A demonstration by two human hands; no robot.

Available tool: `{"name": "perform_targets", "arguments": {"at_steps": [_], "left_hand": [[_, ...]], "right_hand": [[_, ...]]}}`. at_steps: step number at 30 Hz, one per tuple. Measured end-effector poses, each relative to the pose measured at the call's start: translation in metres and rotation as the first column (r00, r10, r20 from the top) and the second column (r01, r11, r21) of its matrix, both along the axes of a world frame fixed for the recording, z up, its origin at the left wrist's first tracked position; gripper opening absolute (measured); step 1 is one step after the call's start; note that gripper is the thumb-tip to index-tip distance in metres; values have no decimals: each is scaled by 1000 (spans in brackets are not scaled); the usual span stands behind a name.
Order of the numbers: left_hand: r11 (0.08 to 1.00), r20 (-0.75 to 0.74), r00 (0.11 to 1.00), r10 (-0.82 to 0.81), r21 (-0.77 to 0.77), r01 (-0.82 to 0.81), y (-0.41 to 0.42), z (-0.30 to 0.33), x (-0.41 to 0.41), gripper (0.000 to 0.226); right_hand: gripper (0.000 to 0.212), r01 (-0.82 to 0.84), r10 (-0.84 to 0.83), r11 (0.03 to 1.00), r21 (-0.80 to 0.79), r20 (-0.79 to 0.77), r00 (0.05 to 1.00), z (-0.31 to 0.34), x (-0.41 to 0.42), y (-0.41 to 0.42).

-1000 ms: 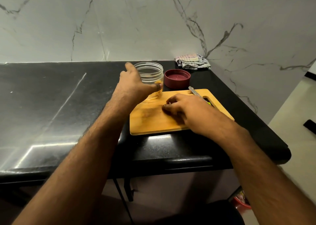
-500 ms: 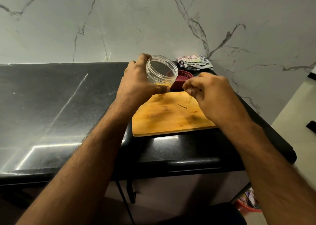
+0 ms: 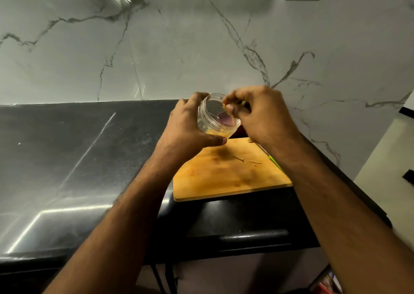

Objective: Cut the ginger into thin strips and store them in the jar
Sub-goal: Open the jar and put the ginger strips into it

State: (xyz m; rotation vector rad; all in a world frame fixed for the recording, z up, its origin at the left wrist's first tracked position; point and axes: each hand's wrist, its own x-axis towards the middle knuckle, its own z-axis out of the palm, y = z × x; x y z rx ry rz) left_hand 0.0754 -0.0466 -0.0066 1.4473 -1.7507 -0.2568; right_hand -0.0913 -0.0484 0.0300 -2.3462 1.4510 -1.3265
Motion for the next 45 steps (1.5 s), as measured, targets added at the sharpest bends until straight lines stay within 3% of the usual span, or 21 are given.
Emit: {"name": "perform_targets", "arguments": {"at_steps": [5,9,17,19,21,22,24,27,30,33,39,45], "left_hand": [[999,-33,998,-46,-3,46,-1,-1,-1,94],[999,-16,999,-40,28,40,-2,-2,-2,98],[999,-18,1000,-20,47,21,-3,-3,-3,99],[999,-18,1000,6,52,-5,-4,-2,-2,101],[997,-25,999,26,68,-24,-5,-2,-1,102],[996,-35,999,32,79,-29,-4,-3,-1,102],[995,-64,997,40,92,-34,-4,-3,1,102],[994,-83,995,52,96,-44,-3,-2,4,101],[994,-82,995,62,96,-54,-4,-2,4,101],[993,-71,996,61,101,-53,-4,-2,4,103],[994,-64,996,55,101,-48,-3,-2,3,102],[993,-50,997,57,107,-51,-2,-1,2,104]], "right_hand": [[20,-45,60,995,84,-186,981,4,13,-7],[16,26,-26,1000,12,-51,998,2,10,-6],[7,140,-140,990,23,5,990,-11,-23,17],[8,182,-168,972,149,-102,980,-17,-30,24],[8,288,-160,895,341,-358,920,-25,-31,25],[9,337,-135,871,358,-484,864,-32,-29,29],[15,275,-92,930,245,-568,818,-47,-27,36],[22,135,-8,965,226,-486,874,-51,-17,44],[33,213,-35,913,348,-453,891,-43,-11,36],[33,107,-52,978,180,-285,957,-49,-21,25],[30,-85,270,919,386,-455,848,-54,-25,34],[37,-93,278,938,334,-564,778,-54,-46,43]]}}
